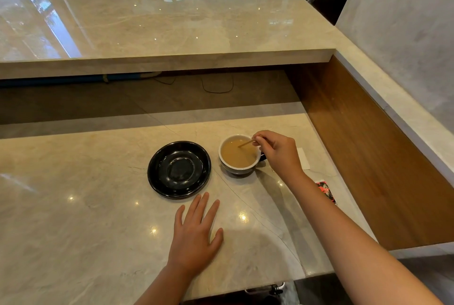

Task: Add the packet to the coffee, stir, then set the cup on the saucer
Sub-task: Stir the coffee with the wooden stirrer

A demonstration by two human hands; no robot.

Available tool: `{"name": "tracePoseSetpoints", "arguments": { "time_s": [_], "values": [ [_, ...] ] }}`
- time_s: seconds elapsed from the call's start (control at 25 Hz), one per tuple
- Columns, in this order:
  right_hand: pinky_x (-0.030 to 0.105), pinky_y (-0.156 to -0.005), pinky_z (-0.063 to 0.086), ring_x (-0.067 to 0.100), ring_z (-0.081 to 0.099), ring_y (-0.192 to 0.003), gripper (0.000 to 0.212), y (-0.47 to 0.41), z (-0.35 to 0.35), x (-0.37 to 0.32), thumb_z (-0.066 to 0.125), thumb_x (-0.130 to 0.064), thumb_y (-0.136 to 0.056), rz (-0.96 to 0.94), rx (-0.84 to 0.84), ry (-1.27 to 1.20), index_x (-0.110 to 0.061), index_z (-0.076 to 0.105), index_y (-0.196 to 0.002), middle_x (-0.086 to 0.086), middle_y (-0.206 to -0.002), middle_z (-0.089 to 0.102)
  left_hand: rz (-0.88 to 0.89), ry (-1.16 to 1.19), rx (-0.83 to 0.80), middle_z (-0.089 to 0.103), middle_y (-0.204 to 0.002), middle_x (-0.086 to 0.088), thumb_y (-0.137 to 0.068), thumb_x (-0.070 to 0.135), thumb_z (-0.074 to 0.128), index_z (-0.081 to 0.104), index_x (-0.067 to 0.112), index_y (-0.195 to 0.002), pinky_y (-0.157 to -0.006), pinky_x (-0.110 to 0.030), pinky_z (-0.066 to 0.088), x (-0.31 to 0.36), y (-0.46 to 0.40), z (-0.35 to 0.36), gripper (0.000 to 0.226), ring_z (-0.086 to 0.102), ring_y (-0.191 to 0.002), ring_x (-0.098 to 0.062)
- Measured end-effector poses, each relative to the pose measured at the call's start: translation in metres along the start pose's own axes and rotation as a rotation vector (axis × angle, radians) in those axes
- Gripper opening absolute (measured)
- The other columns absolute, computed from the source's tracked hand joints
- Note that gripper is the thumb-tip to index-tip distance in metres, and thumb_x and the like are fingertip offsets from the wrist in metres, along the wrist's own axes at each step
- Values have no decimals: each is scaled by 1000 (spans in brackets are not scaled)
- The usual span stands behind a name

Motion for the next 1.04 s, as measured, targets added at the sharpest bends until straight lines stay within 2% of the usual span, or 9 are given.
{"name": "tracePoseSetpoints", "arguments": {
  "time_s": [0.08,0.2,0.32,0.52,0.68,0.76,0.88,1.04],
  "values": [
    [34,-72,55,25,66,-77,14,0,-9,4,56,-11,-89,-28,-1,82,-8,69,-93,13,-86,73,0,-4,-2,25,-150,-4,-87,53,34,27,29,-143,-106,-47,6,-1,0,0,61,11,-137,-17],
    [29,-66,48,26,64,-73,15,5,-20,5,55,-12,-89,-76,-43,185,-6,68,-95,15,-85,73,6,-5,-5,24,-150,-3,-86,51,36,28,28,-143,-106,-46,6,-1,0,1,62,8,-137,-16],
    [36,-67,52,26,64,-72,15,14,-24,4,54,-13,-90,-111,-102,239,-7,67,-95,13,-85,74,15,-4,-3,26,-149,-4,-85,50,38,30,27,-142,-106,-47,7,-1,0,0,62,10,-137,-17],
    [29,-68,50,17,65,-73,13,28,-19,4,58,-11,-87,-24,-91,80,-10,70,-90,8,-81,74,10,7,0,23,-150,-3,-86,51,36,27,28,-143,-106,-47,6,-1,0,0,61,7,-137,-16],
    [42,-79,57,18,69,-80,13,31,-2,5,59,-9,-86,64,-62,-114,-11,71,-88,4,-81,72,11,9,9,28,-149,-5,-86,51,37,30,28,-142,-105,-47,8,0,0,-1,61,13,-136,-17],
    [43,-81,57,19,68,-82,14,28,7,-1,58,-9,-86,66,-44,-152,-10,71,-91,6,-84,72,8,13,12,28,-149,-4,-86,51,36,30,28,-142,-105,-46,8,0,0,-1,61,14,-136,-18],
    [42,-81,58,19,67,-84,15,17,13,-10,57,-11,-88,56,-21,-136,-9,70,-96,9,-90,72,1,4,9,27,-149,-3,-87,52,35,27,29,-142,-106,-45,6,-1,0,-1,61,12,-136,-17],
    [44,-72,58,24,66,-81,15,4,3,-7,55,-14,-89,1,-3,16,-10,68,-94,11,-90,73,-1,1,2,26,-149,-3,-87,53,35,27,30,-142,-106,-45,6,0,0,0,61,12,-136,-17]
  ]
}}
Point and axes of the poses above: each hand's wrist, its own y-axis away from the middle knuckle, its own z-axis out of the palm, x = y × z, the point moved 3 cm from there along -y, towards the middle knuckle
